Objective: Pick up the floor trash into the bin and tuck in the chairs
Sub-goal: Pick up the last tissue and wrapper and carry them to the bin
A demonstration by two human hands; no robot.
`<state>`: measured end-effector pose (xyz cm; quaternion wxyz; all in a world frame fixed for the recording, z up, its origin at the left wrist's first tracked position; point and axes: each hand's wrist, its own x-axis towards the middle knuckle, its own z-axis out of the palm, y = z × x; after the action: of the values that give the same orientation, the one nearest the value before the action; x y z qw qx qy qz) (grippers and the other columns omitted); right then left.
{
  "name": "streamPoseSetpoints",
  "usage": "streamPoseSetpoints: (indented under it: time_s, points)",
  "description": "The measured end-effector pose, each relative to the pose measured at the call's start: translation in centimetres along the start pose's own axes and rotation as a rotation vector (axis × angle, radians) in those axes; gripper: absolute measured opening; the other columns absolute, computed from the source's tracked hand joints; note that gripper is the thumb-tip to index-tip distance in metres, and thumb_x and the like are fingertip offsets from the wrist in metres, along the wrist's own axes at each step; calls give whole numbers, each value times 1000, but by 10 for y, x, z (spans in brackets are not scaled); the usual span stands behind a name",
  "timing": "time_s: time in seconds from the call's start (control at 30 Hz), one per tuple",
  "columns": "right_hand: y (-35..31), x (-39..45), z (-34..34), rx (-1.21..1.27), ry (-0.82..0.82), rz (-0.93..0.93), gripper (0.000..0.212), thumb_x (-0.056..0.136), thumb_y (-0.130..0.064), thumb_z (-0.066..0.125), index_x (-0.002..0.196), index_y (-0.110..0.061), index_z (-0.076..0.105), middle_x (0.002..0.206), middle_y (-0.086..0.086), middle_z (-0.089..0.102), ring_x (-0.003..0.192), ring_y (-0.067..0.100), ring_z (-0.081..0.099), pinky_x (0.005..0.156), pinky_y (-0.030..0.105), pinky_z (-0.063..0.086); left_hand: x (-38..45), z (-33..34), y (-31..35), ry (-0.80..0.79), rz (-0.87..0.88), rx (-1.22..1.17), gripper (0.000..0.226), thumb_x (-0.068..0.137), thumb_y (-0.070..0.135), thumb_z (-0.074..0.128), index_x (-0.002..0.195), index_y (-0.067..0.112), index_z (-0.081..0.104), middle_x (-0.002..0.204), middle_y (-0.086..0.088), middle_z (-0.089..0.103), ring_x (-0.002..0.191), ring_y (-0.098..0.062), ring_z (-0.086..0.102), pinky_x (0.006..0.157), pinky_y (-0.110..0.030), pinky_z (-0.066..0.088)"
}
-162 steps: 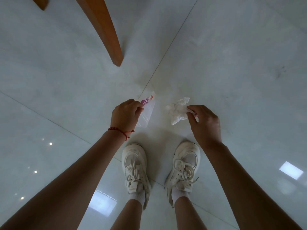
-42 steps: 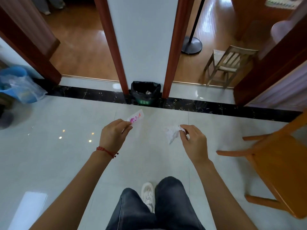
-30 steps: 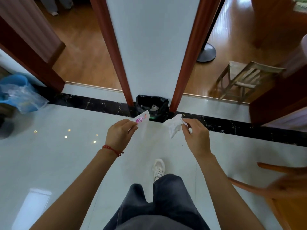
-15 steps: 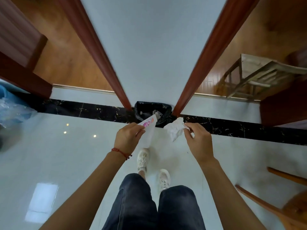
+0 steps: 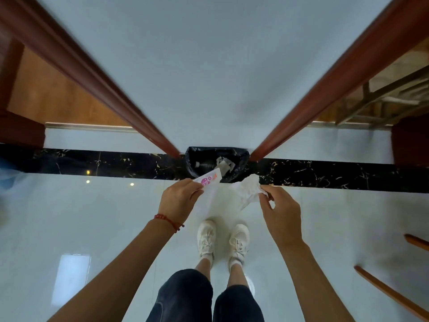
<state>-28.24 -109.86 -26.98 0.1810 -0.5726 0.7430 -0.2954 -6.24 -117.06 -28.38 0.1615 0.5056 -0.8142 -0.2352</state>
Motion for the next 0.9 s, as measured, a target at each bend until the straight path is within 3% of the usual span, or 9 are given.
streamPoseSetpoints:
  time_s: [0.3, 0.57, 0.7, 0.9]
  points:
    - [69, 37, 82, 6, -34, 12, 19, 76, 3, 70, 95, 1, 68, 88, 13, 71, 77, 24, 67, 75, 29, 51, 48, 94, -65, -28, -35, -3, 9, 70, 4, 74, 76, -2, 70, 69, -17, 68, 56, -31, 65, 47, -36, 56]
    - [115, 46, 118, -14, -51, -3, 20, 74, 3, 71, 94, 2, 68, 85, 13, 71, 72, 25, 67, 70, 33, 55, 87, 160, -109, -37, -28, 42, 14, 71, 12, 62, 71, 1, 71, 63, -14, 64, 50, -30, 61, 42, -32, 52]
    - [133, 44, 126, -25, -28, -8, 19, 74, 5, 71, 92, 2, 68, 82, 13, 70, 67, 25, 65, 66, 32, 56, 107, 184, -119, -75, -10, 52, 5, 67, -2, 73, 71, -1, 70, 60, -15, 62, 49, -31, 60, 42, -34, 51]
    - [150, 43, 139, -30, -39, 19, 16, 78, -1, 66, 94, 2, 68, 85, 12, 71, 69, 24, 66, 70, 30, 53, 118, 196, -133, -114, -13, 109, 22, 69, 1, 75, 89, -5, 68, 87, -21, 66, 78, -38, 63, 63, -47, 55]
